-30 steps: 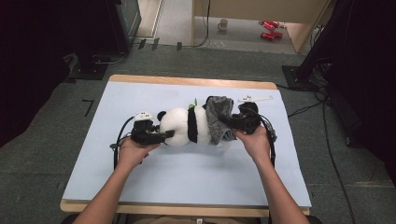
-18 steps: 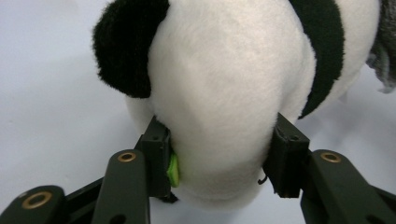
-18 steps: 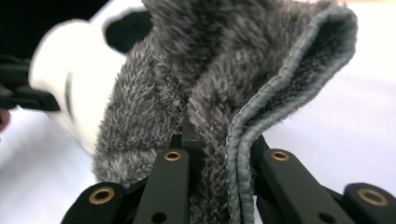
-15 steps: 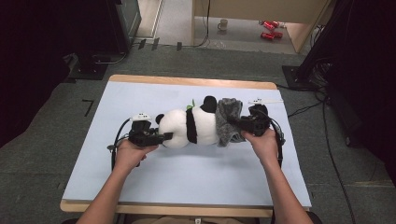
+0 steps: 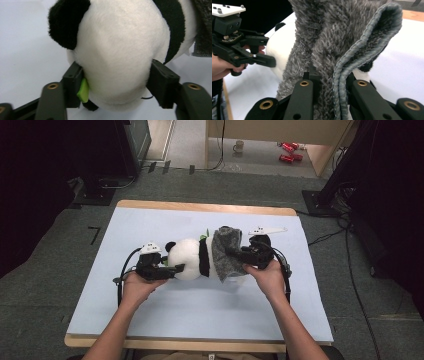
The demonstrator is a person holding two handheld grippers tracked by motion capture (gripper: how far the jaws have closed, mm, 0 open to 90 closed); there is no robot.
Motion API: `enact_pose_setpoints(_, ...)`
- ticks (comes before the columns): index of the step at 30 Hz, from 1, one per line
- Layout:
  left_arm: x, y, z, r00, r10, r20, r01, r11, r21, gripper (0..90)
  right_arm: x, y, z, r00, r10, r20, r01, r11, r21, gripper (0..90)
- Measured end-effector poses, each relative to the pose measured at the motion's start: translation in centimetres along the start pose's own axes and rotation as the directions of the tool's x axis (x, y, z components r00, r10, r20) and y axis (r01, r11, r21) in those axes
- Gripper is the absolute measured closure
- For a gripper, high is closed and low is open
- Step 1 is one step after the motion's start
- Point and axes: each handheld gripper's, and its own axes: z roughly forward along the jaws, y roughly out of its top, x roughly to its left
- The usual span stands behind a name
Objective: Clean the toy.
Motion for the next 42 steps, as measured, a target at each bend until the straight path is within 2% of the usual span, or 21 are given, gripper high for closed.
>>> enact_pose_setpoints(3, 0.1, -0.2, -0.1, 1.0, 0.007, -0.001, -0.007, 0.9998, -0.02, 30.4, -0.4, 0.1, 0.3, 1.0, -0.004, 0.002, 0.004, 1.0, -0.005, 78.4)
enact_pose_setpoints(6, 0.3, -0.6, -0.4, 0.9992, 0.034, -0.018, -0.035, 0.9987, -0.038, 28.7, -0.6, 0.4, 0.6, 1.0, -0.004, -0.002, 0.004, 1.0, -0.013, 78.4)
enact_pose_setpoints(11, 0.7, -1.2, -1.1, 0.9974, 0.058, -0.043, -0.061, 0.996, -0.066, 28.4, -0.7, 1.0, 1.2, 0.9997, -0.023, 0.004, 0.023, 1.0, -0.018, 78.3)
enact_pose_setpoints(14, 1.0, -1.7, -1.1, 0.9968, 0.069, -0.04, -0.072, 0.994, -0.082, 28.1, -1.0, 1.4, 1.6, 0.9998, -0.019, 0.007, 0.02, 0.999, -0.026, 78.1)
enact_pose_setpoints(16, 1.3, -1.8, -0.8, 0.9983, 0.053, -0.025, -0.055, 0.9947, -0.087, 27.6, -1.2, 1.6, 1.8, 0.9999, -0.015, 0.005, 0.015, 0.999, -0.03, 78.1)
enact_pose_setpoints(22, 1.7, -2.1, 0.6, 0.9984, 0.055, -0.013, -0.056, 0.9933, -0.101, 26.1, -1.7, 1.9, 2.4, 0.9999, -0.01, 0.012, 0.011, 0.999, -0.049, 77.5)
enact_pose_setpoints(25, 2.0, -2.2, 1.0, 0.9992, 0.041, 0.0, -0.04, 0.9929, -0.112, 24.5, -2.1, 2.2, 2.6, 0.9997, -0.006, 0.024, 0.008, 0.998, -0.057, 76.9)
enact_pose_setpoints(30, 1.8, -2.4, 1.9, 0.9974, 0.071, -0.013, -0.072, 0.9941, -0.081, 23.6, -2.8, 2.5, 3.0, 0.9991, 0.01, 0.04, -0.007, 0.998, -0.07, 76.6)
enact_pose_setpoints(32, 1.7, -2.4, 2.1, 0.9983, 0.055, -0.017, -0.056, 0.9956, -0.074, 26.9, -2.7, 2.6, 3.0, 0.999, 0.02, 0.041, -0.017, 0.997, -0.072, 76.7)
enact_pose_setpoints(37, 1.0, -2.0, 2.1, 0.9966, 0.051, -0.065, -0.055, 0.9971, -0.052, 48.9, -1.9, 3.2, 2.2, 0.9984, 0.055, 0.011, -0.054, 0.997, -0.058, 78.7)
enact_pose_setpoints(40, 0.6, -1.6, 1.9, 0.9978, 0.03, -0.059, -0.033, 0.9982, -0.049, 55.7, -0.5, 3.7, 1.7, 0.999, 0.036, -0.025, -0.037, 0.998, -0.059, 78.8)
enact_pose_setpoints(42, 0.3, -1.2, 1.6, 0.9994, 0.01, -0.034, -0.012, 0.9983, -0.056, 58.6, 0.4, 3.8, 1.8, 0.9987, 0.02, -0.046, -0.022, 0.998, -0.053, 78.8)
